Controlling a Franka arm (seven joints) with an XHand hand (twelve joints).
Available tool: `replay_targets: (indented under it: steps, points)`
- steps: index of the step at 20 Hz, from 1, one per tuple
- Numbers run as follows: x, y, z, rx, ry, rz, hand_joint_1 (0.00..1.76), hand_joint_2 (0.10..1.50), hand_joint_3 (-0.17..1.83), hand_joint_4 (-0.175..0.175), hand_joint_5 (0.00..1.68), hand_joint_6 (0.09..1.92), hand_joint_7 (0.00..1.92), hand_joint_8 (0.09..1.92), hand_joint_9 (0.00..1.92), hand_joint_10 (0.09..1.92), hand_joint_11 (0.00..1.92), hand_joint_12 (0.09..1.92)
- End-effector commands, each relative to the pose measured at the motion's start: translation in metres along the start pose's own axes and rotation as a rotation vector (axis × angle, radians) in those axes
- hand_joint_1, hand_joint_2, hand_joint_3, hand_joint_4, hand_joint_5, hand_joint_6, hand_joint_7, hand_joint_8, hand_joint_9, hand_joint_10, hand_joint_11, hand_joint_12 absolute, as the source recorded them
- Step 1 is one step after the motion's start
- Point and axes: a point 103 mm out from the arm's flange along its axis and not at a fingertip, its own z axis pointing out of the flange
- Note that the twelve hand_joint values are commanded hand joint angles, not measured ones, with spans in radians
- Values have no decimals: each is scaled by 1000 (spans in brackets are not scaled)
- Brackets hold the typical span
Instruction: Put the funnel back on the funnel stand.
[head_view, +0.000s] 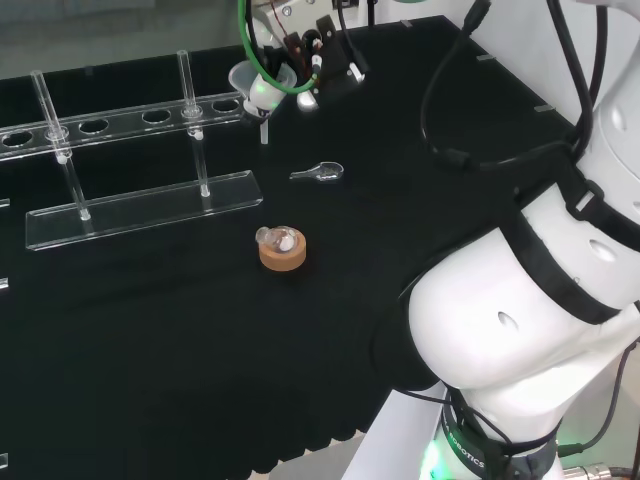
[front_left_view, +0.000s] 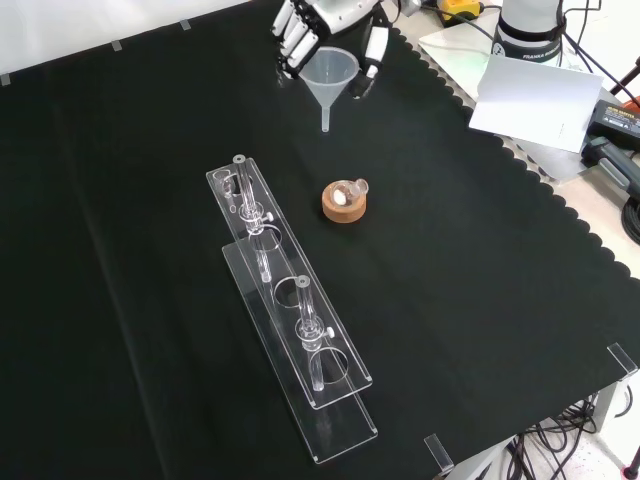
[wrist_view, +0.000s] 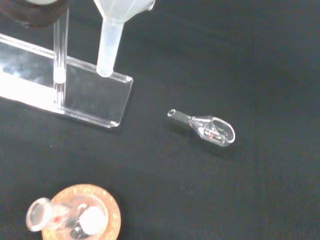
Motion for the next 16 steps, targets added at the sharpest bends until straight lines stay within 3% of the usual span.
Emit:
replay_targets:
  steps: [1,16]
  points:
    - [-10,24,-11,-14,23,3,788,801,413,72,869,520,701,603,960,372,769,1153]
    - [-7,97,-22,-57,47,-50,792,800,418,68,859,539,691,610,959,371,780,1148]
